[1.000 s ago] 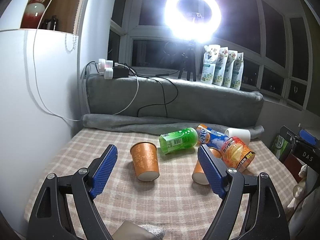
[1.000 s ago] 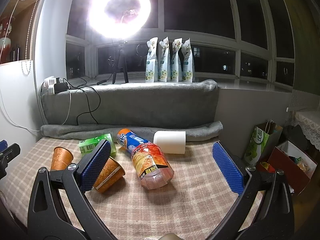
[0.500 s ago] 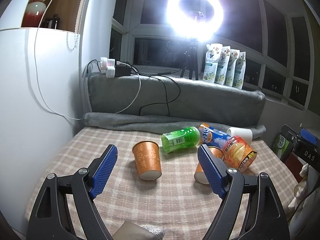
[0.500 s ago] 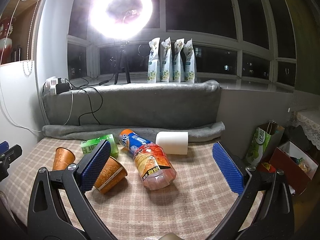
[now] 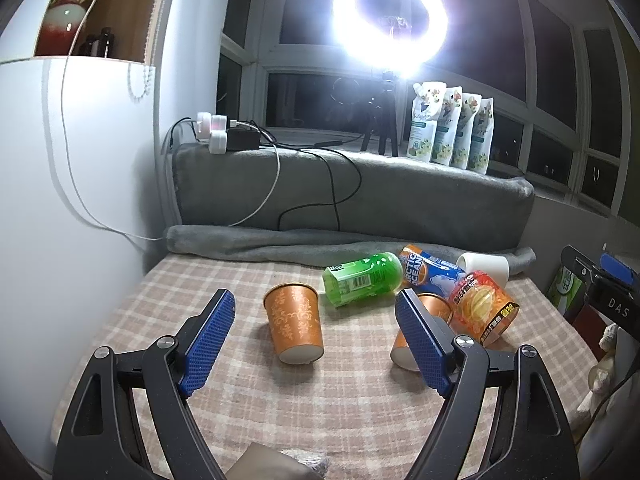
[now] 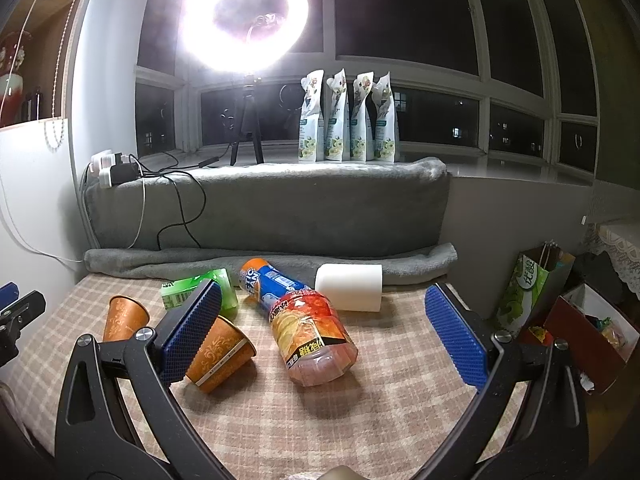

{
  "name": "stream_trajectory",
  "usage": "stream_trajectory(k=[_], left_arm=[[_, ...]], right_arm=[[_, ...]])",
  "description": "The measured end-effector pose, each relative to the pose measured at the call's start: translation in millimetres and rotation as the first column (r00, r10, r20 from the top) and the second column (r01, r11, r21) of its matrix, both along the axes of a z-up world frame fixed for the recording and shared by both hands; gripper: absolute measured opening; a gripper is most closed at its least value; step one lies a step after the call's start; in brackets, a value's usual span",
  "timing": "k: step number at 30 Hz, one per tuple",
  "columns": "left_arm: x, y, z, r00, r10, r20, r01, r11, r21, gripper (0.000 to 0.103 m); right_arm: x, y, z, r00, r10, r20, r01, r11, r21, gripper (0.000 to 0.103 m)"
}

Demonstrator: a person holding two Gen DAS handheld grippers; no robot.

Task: Flip cup upright

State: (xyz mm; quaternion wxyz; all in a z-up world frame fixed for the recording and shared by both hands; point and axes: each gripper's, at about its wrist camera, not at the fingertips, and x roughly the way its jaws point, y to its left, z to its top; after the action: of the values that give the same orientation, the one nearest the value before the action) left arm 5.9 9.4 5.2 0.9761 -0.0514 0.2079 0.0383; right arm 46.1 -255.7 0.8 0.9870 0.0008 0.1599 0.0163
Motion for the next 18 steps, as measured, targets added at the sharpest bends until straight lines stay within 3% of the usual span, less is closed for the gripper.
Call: stream_trajectory(k=[18], left_arm=[[-1.5,-5.4,5.1,1.000,-0.003,0.017,0.003,1.000,0.011,0.082]], right_arm=[[-1.4,-3.9,1.5,1.000,-0.003,0.008,0.002,1.000,0.009,0.103]])
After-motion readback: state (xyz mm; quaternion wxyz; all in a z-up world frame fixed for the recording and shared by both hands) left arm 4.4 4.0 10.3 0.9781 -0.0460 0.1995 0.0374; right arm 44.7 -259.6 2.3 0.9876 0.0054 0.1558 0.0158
